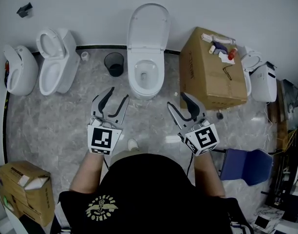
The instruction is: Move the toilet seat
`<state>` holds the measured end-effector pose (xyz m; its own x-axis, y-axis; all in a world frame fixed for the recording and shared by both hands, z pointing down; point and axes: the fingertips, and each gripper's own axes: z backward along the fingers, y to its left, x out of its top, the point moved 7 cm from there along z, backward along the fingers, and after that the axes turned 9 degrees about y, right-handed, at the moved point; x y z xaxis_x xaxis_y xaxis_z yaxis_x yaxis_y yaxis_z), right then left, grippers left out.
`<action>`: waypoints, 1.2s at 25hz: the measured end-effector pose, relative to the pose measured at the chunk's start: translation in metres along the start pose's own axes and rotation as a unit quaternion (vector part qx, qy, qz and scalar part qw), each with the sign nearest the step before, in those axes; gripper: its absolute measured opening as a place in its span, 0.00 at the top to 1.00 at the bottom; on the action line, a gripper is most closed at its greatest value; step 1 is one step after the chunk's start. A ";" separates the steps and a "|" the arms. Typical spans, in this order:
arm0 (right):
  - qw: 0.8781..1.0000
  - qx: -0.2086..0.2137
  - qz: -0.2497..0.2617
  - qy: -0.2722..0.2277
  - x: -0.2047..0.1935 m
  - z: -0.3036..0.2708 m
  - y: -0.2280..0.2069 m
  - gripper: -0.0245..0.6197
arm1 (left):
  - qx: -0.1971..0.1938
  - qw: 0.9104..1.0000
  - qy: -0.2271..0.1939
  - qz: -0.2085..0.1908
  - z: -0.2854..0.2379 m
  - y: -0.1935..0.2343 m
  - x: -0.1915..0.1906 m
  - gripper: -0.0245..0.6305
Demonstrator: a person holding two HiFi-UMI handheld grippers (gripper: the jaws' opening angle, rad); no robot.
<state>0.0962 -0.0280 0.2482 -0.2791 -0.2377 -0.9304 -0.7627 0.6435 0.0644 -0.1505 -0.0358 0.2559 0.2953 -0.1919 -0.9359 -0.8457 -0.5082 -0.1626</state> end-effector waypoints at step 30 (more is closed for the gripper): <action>0.998 -0.033 -0.032 0.041 -0.052 -0.096 -0.077 0.60 | 0.021 0.997 0.076 -0.001 -0.075 0.075 -0.067 0.66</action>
<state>0.1133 -0.1346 0.3257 -0.2728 -0.3371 -0.9011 -0.8161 0.5770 0.0312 -0.2001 -0.1240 0.3303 0.3585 -0.3171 -0.8780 -0.8617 -0.4742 -0.1806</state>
